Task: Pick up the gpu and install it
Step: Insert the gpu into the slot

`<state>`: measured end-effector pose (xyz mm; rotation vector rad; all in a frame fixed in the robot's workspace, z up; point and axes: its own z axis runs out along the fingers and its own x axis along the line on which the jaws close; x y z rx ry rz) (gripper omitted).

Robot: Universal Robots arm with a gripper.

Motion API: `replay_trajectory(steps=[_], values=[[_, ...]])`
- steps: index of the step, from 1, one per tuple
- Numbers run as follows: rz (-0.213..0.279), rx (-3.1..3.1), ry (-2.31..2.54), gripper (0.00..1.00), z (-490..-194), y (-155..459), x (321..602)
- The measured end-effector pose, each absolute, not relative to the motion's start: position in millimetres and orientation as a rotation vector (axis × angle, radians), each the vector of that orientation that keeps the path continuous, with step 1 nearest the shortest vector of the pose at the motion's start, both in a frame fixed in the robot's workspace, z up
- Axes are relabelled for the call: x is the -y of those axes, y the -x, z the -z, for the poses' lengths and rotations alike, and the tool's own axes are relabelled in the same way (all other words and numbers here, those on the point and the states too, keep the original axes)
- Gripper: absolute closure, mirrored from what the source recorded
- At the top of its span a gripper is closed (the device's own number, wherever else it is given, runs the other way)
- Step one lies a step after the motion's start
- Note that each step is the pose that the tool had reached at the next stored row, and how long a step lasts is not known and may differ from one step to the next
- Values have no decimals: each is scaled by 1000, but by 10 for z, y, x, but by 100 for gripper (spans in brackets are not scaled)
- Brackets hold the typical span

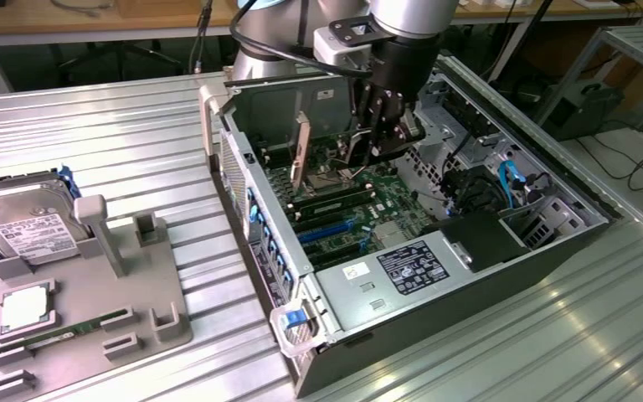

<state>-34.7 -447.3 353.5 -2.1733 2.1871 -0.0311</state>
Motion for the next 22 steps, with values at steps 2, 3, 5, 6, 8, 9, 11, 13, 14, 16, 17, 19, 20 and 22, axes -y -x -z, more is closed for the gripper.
replay_trajectory(steps=[2,3,5,6,8,9,11,13,14,16,17,19,20,22], values=[[31,-2187,2173,72,-3527,346,4473],[31,-2187,2173,72,-3522,347,4473],[31,-2187,2173,72,-3513,346,4473],[31,-2187,2173,72,-3507,347,4473],[31,-2187,2173,72,-3499,347,4473],[31,-2187,2173,72,-3494,346,4473],[31,-2187,2173,72,-3485,347,4473],[31,-2187,2173,72,-3475,346,4473],[31,-2187,2173,72,-3470,347,4473],[31,-2187,2173,72,-3459,346,4473],[31,-2187,2173,72,-3455,346,4473],[31,-2187,2173,72,-3445,347,4473],[31,-2187,2173,72,-3440,347,4473],[31,-2187,2173,72,-3430,347,4473]])
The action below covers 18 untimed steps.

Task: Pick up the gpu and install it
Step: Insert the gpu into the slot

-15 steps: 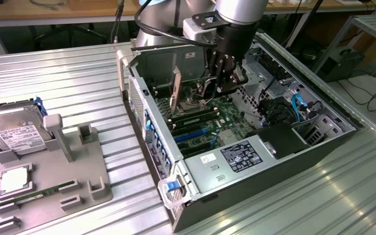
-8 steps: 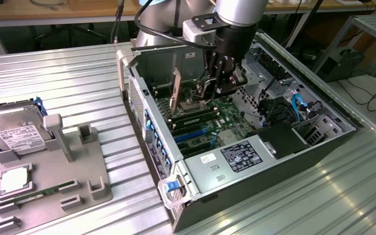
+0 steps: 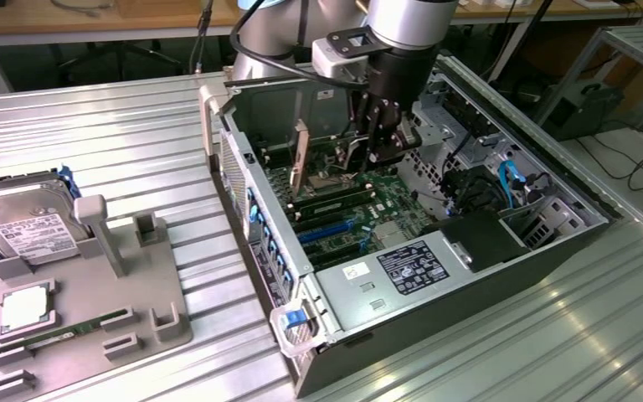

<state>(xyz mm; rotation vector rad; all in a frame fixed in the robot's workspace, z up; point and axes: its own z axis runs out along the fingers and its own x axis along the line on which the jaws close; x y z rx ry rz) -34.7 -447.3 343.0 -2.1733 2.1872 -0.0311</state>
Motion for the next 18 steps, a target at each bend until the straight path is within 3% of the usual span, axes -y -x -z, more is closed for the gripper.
replay_trajectory(steps=[18], values=[[30,-2188,2174,72,-3331,347,4473]])
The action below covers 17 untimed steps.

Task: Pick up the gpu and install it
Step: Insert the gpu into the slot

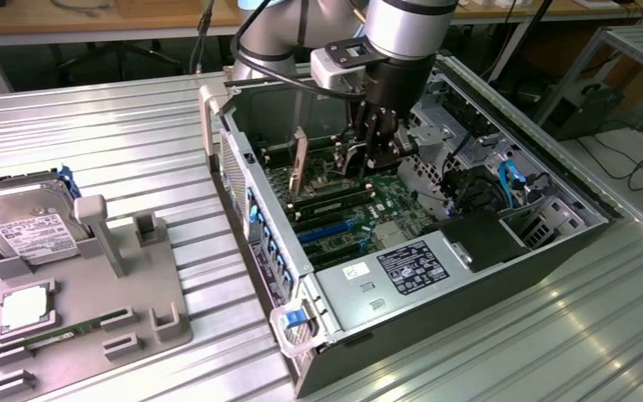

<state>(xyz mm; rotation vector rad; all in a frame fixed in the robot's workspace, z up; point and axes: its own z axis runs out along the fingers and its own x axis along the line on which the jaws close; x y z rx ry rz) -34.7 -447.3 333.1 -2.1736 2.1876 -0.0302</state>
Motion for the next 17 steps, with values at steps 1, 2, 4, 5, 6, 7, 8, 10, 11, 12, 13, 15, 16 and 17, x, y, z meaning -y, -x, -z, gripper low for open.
replay_trajectory(steps=[1,2,4,5,6,7,8,10,11,12,13,15,16,17], values=[[30,-2188,2174,72,-3325,347,4473],[30,-2188,2174,72,-3321,347,4473],[30,-2188,2174,72,-3309,347,4473],[30,-2188,2174,72,-3303,347,4473],[30,-2188,2174,72,-3298,347,4473],[30,-2188,2174,72,-3291,347,4473],[30,-2188,2174,72,-3286,347,4473],[29,-2188,2174,72,-3277,347,4473],[29,-2188,2174,72,-3272,347,4473],[29,-2188,2174,72,-3267,347,4473],[29,-2188,2174,72,-3261,347,4473],[29,-2188,2174,72,-3246,347,4473],[29,-2188,2174,72,-3241,346,4473],[29,-2188,2174,72,-3236,347,4473]])
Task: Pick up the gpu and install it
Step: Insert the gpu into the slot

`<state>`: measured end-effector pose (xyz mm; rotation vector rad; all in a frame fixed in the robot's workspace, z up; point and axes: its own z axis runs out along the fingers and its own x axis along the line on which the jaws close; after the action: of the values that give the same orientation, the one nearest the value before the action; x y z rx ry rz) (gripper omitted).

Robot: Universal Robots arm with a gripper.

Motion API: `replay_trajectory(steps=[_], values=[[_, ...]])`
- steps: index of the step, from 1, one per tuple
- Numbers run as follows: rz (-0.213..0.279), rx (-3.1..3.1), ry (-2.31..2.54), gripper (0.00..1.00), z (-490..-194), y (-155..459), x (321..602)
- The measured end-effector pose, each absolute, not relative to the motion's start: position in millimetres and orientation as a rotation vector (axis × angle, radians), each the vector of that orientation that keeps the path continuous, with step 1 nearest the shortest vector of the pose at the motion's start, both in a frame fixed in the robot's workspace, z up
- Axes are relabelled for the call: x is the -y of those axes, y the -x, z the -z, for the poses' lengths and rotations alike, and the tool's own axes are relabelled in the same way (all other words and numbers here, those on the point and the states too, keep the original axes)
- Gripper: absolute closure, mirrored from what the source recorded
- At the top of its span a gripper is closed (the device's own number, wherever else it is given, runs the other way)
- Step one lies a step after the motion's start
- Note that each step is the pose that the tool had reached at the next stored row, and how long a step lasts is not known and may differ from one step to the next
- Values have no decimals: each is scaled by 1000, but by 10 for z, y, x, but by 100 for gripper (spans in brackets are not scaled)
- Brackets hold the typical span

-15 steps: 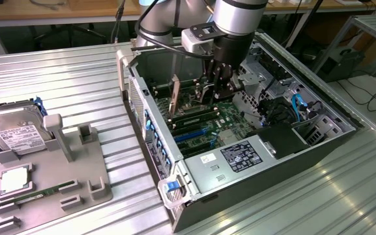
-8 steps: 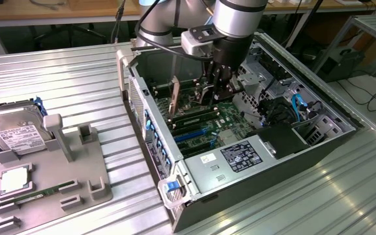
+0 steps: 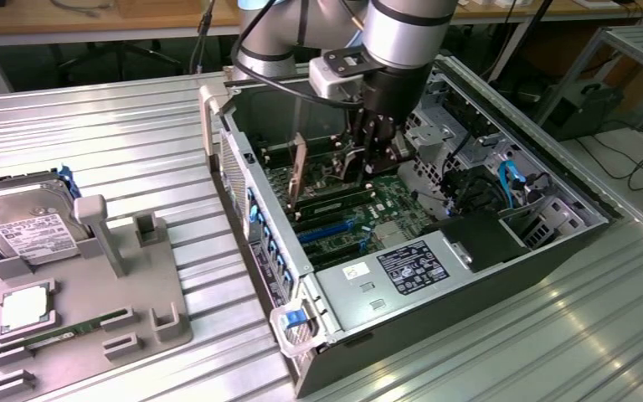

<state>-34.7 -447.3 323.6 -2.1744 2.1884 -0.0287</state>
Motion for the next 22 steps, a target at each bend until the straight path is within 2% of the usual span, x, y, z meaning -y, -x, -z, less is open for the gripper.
replay_trajectory(steps=[22], values=[[27,-2189,2175,72,-3113,346,4473]])
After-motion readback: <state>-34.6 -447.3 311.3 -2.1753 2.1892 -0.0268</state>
